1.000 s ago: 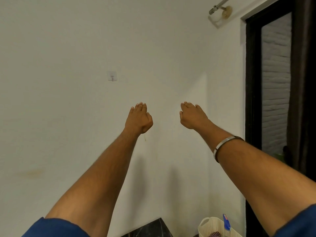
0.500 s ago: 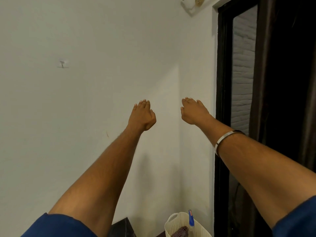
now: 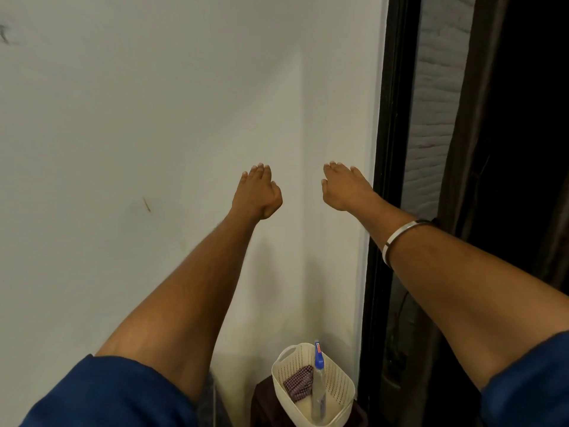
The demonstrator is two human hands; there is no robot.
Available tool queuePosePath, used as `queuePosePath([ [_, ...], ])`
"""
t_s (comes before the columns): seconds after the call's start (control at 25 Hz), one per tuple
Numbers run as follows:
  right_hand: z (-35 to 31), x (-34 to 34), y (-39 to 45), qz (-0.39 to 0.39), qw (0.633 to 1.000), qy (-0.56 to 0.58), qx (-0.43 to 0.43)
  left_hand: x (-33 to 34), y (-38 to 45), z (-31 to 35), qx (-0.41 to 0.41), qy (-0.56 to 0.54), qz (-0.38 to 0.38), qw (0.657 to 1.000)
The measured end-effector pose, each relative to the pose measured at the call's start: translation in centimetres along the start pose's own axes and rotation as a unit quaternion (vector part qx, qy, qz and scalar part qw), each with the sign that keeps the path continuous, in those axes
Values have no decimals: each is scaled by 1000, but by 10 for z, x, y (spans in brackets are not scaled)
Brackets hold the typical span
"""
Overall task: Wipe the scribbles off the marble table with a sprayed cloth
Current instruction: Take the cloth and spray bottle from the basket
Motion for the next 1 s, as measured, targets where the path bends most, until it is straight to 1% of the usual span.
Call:
queuePosePath([
  [0.2,17,47,35,-6,1000,3,-4,60,37,-4,-7,-1,-30,1000],
  [0.32,23,70,48,-22,1000,10,2,83,55,-2,-5,0,-44,999],
  [0.6,43,122,77,-29,999,24,4,137,86,-2,0,4,-62,998],
  [0.8,63,173,88,-51,998,46,-11,188,99,2,-22,9,-83,996],
  [1.0,96,223,97,-73,994,71,-27,243,108,19,-50,14,-98,994],
])
Point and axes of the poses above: each hand's wrist, its own y-axis towards the middle knuckle, its own x-axis out of the palm, z = x × y, the point moved 4 cm from there along y, towards the middle knuckle, and after that the axes turned 14 degrees about -x, right-handed, at the moved point
